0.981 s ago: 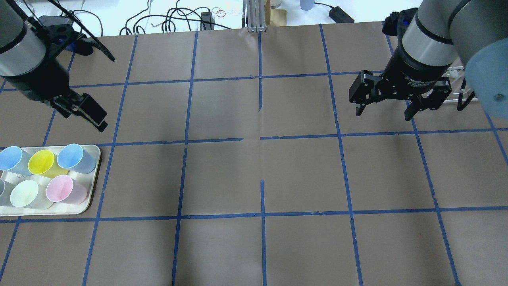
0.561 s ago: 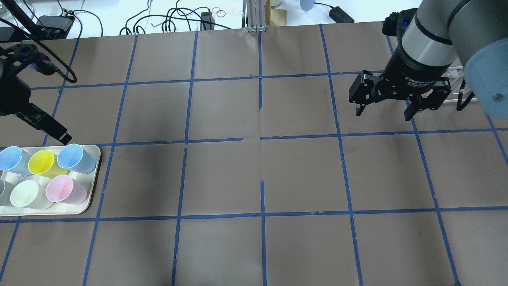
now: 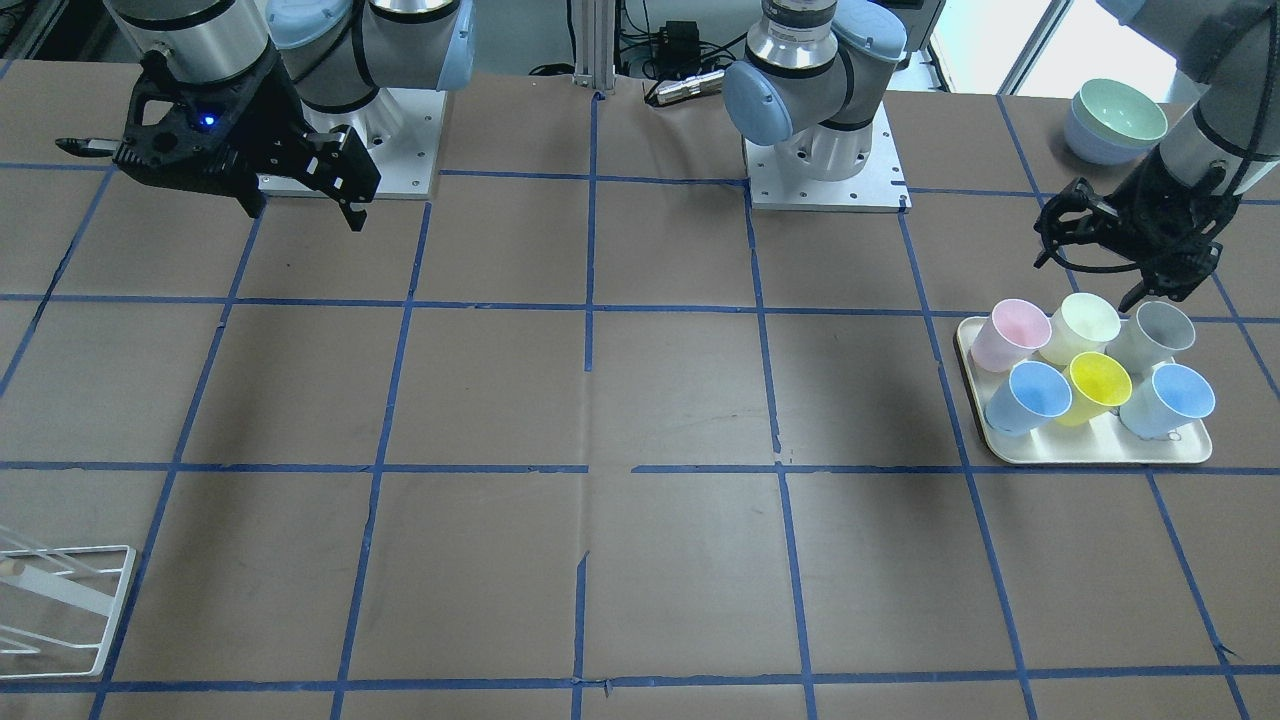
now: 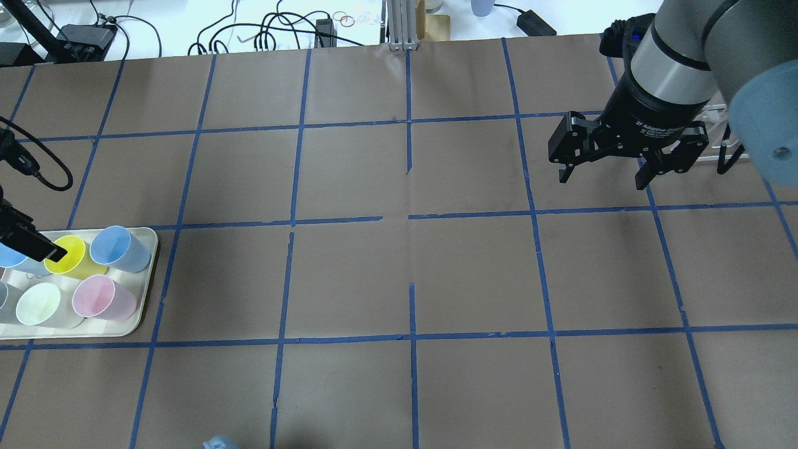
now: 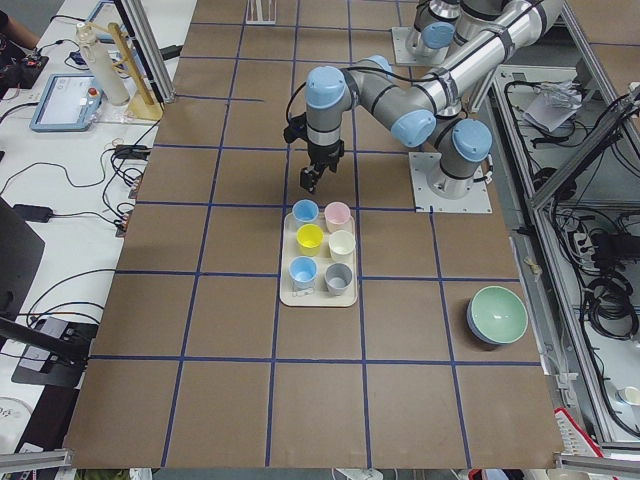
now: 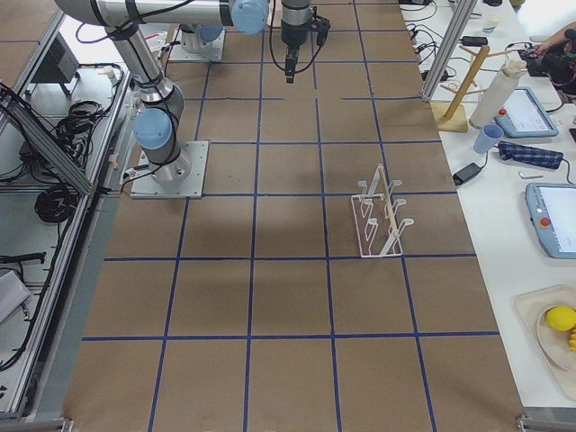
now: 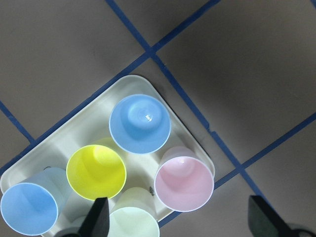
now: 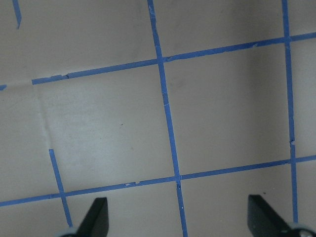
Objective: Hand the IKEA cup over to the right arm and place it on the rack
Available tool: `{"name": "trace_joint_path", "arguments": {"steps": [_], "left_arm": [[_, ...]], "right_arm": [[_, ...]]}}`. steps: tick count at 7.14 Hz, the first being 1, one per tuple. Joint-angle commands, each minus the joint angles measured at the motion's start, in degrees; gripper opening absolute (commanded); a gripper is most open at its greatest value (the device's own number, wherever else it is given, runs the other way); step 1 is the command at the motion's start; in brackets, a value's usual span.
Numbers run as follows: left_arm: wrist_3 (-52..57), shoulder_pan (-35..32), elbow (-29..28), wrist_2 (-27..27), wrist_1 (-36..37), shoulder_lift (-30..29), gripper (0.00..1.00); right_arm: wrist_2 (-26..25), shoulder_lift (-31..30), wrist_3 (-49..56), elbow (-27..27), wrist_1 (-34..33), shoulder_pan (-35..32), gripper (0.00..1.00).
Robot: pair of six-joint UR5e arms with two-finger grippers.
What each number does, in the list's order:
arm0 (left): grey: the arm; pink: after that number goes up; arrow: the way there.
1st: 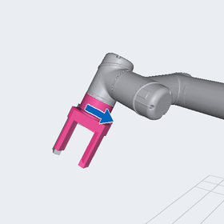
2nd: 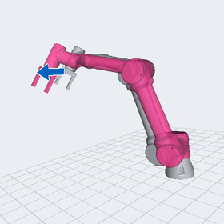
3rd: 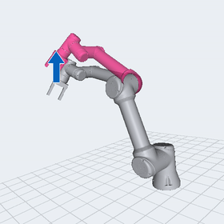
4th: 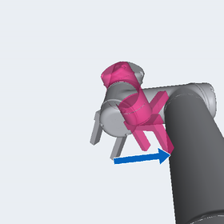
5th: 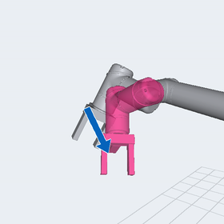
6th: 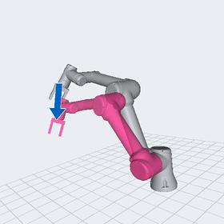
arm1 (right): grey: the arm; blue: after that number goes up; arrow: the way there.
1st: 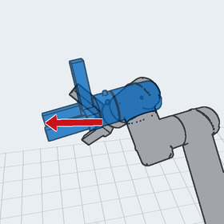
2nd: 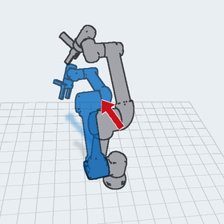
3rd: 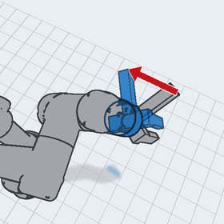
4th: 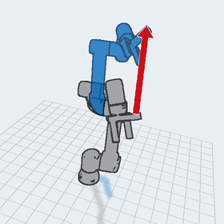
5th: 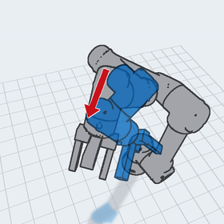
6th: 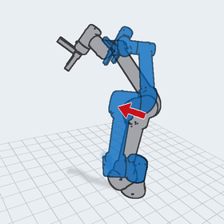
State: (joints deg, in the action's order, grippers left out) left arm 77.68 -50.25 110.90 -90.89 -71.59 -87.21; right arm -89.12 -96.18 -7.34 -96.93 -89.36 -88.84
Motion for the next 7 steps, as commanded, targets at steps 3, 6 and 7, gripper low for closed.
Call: {"name": "trace_joint_path", "arguments": {"steps": [3, 6, 7], "left_arm": [[16.95, 8.13, 0.54, 2.21, 5.23, -9.0, 1.0], [21.46, 10.34, 0.64, 1.94, 10.31, -13.41, 1.0], [21.03, 10.43, 1.24, 1.59, 13.28, -14.81, 1.0]], "right_arm": [[-1.32, 0.29, 0.04, -0.19, -0.11, -0.02, 1.0], [-1.24, 0.3, 0.14, -0.19, -0.28, -0.02, 1.0], [-1.15, 0.38, 0.14, -0.19, -0.63, -0.02, 1.0]]}}
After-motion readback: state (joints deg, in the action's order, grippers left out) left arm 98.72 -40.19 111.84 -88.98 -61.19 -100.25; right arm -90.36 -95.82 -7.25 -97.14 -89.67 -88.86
